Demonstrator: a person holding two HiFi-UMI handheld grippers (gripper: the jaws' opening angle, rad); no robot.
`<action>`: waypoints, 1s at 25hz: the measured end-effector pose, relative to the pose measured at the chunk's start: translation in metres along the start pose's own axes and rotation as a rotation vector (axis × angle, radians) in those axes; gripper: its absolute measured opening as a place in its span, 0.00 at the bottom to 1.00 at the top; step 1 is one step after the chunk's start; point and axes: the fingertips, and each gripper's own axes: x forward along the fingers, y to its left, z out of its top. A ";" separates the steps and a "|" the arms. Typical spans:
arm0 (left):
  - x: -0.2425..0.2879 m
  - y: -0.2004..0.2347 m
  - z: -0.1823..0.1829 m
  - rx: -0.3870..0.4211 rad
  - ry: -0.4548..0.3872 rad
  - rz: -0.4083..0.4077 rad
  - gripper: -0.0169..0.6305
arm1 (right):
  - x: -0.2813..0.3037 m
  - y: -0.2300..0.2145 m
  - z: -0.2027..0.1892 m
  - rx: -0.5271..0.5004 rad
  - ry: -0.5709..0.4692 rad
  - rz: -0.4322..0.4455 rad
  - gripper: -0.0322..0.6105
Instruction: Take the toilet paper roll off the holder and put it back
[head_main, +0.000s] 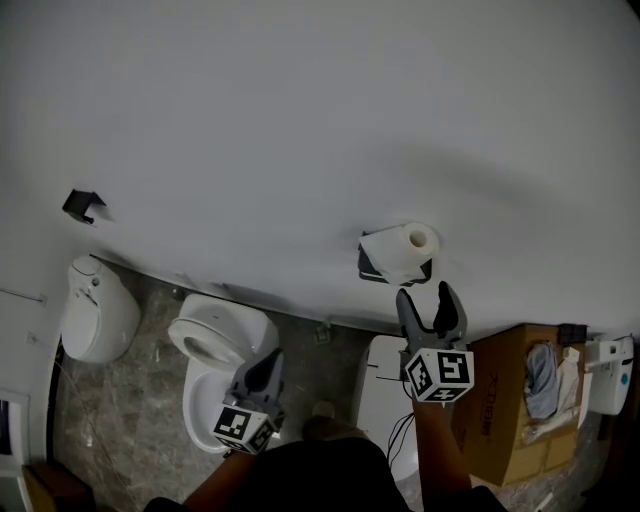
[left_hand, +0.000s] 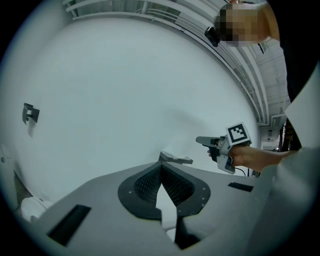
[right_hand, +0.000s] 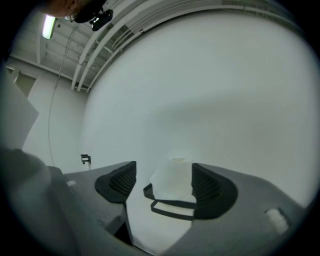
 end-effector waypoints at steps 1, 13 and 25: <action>-0.003 -0.001 0.004 -0.005 -0.001 -0.004 0.05 | -0.013 0.004 -0.001 0.006 -0.001 0.000 0.55; -0.057 -0.019 0.020 0.036 -0.028 -0.074 0.05 | -0.160 0.068 -0.034 0.018 0.045 -0.054 0.07; -0.131 -0.047 -0.014 0.045 0.030 -0.147 0.05 | -0.250 0.143 -0.060 -0.017 0.066 -0.118 0.05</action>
